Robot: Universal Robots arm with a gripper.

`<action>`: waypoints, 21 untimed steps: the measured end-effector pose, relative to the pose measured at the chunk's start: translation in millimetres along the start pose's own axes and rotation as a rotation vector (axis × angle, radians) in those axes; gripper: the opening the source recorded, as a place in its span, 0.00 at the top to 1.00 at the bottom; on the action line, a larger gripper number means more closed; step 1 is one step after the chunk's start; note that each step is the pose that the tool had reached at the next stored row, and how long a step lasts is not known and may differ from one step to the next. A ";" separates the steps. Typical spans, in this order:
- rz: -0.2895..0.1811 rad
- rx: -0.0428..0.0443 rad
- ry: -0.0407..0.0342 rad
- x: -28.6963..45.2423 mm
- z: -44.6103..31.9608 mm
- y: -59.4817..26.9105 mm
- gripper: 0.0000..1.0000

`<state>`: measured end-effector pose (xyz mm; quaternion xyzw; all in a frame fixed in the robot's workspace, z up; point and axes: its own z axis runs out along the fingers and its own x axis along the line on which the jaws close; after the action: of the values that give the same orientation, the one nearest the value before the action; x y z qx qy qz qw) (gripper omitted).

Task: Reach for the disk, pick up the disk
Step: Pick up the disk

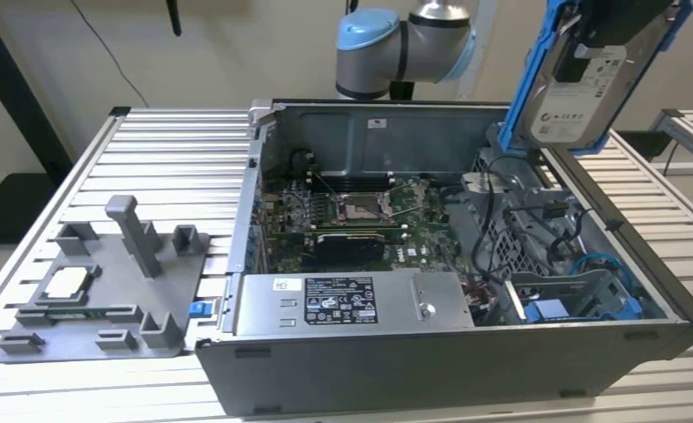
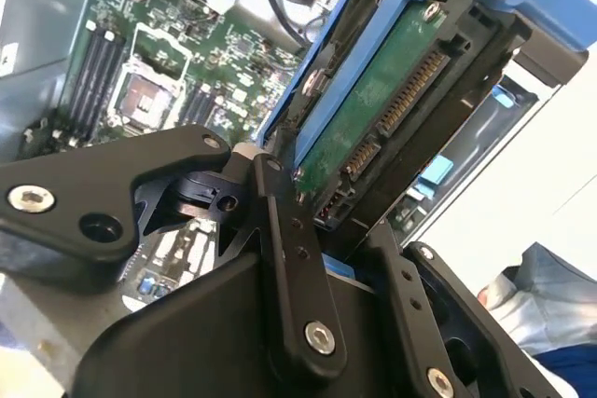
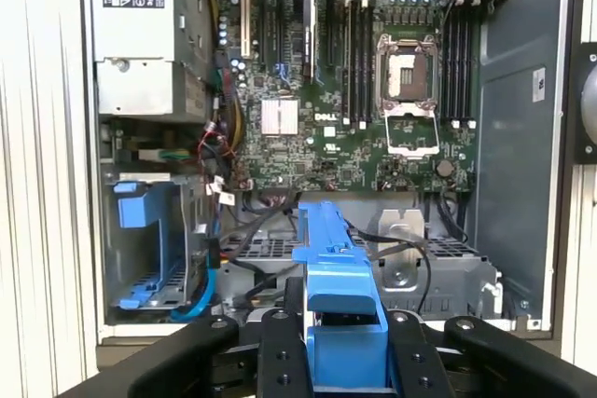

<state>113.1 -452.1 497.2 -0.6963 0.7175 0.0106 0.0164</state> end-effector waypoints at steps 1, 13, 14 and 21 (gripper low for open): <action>0.000 0.0000 0.0001 3.1 -0.1 -0.1 1.00; 0.000 0.0000 0.0000 42.1 -1.6 -1.3 1.00; 0.000 0.0000 0.0000 44.9 -1.7 -1.4 1.00; 0.000 0.0000 0.0000 60.9 -2.3 -1.9 1.00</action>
<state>113.1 -513.0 497.1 -0.6963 0.7175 0.0106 0.0165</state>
